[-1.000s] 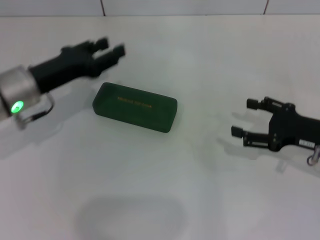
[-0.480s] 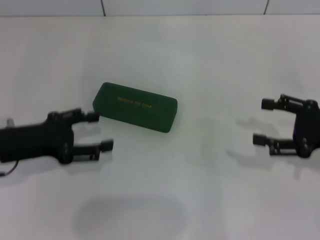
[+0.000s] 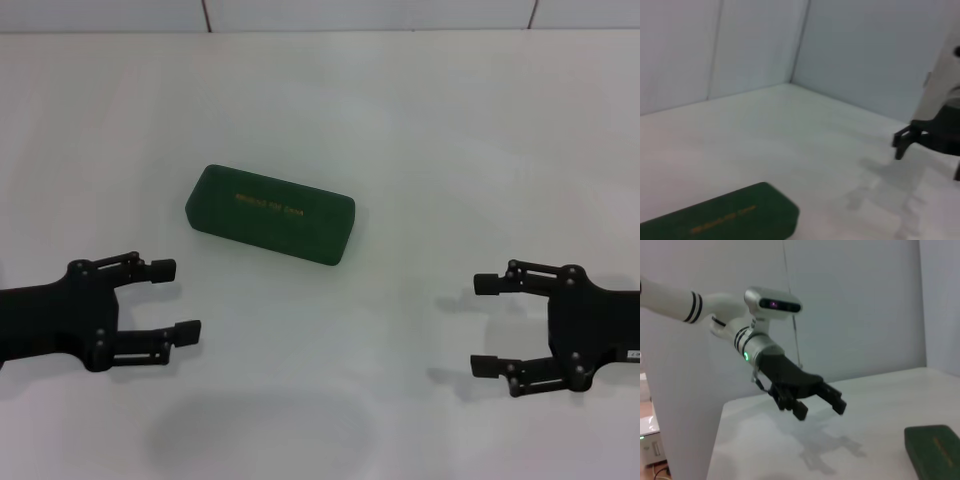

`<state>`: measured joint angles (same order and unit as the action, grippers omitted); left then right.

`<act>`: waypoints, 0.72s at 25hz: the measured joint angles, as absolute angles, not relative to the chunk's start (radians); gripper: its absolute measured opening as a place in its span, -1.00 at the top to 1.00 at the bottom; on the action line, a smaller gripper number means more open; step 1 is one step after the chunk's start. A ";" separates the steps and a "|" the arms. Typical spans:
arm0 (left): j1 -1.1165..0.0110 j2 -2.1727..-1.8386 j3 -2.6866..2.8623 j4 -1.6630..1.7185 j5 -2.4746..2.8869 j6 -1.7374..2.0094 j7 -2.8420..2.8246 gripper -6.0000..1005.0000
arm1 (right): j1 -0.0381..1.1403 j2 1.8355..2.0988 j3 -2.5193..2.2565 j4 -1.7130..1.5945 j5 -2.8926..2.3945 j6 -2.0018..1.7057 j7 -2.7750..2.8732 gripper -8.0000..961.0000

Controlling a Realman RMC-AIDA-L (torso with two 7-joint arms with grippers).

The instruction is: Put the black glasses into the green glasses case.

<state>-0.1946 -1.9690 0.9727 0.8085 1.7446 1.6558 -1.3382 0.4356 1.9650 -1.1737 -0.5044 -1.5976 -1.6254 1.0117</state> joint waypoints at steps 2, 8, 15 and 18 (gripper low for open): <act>-0.195 -1.965 0.972 0.809 1.748 1.677 -1.341 -0.74 | 0.437 1.965 -1.175 -0.505 -1.599 -1.630 1.013 -0.82; -0.189 -1.963 0.971 0.810 1.765 1.704 -1.337 -0.74 | 0.438 1.964 -1.177 -0.506 -1.600 -1.630 1.014 -0.82; -0.189 -1.964 0.971 0.810 1.780 1.710 -1.341 -0.73 | 0.439 1.954 -1.169 -0.506 -1.598 -1.627 1.015 -0.82; -0.189 -1.966 0.971 0.810 1.782 1.711 -1.342 -0.72 | 0.439 1.953 -1.167 -0.505 -1.596 -1.625 1.015 -0.82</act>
<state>-0.1892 -1.9655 0.9709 0.8099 1.7820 1.7110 -1.3416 0.4394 1.9528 -1.1670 -0.5054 -1.5958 -1.6251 1.0149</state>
